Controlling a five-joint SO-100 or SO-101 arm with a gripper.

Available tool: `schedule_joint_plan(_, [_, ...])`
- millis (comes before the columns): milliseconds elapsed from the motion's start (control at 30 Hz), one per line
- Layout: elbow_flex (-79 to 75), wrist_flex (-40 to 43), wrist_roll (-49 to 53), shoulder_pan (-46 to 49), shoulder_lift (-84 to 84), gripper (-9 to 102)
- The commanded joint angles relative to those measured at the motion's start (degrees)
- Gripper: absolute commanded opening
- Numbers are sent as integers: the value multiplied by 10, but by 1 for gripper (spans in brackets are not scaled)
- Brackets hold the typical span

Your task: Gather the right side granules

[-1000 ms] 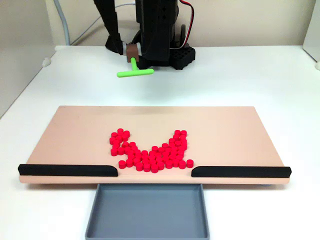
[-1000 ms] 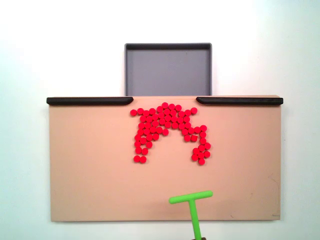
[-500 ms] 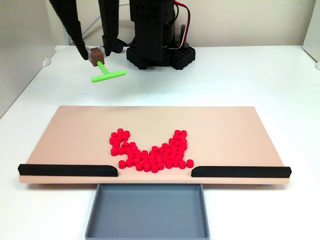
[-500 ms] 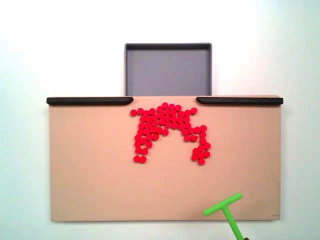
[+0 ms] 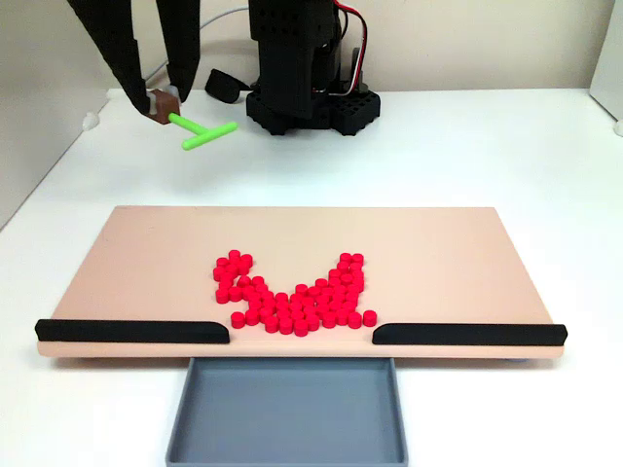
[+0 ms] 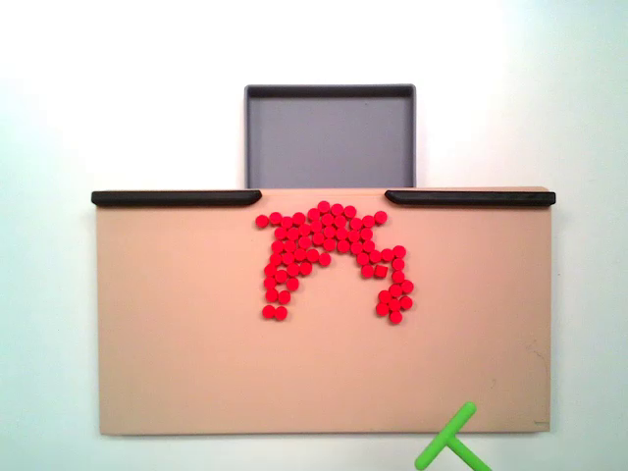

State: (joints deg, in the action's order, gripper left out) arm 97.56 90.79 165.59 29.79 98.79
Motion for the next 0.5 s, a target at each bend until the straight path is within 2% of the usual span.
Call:
schedule_joint_plan(0, [-40, 2, 38, 8, -19, 0])
schedule_joint_plan(300, [-84, -1, 158, 25, -73, 0])
schedule_joint_plan(467, [-84, -32, 181, 18, -91, 0])
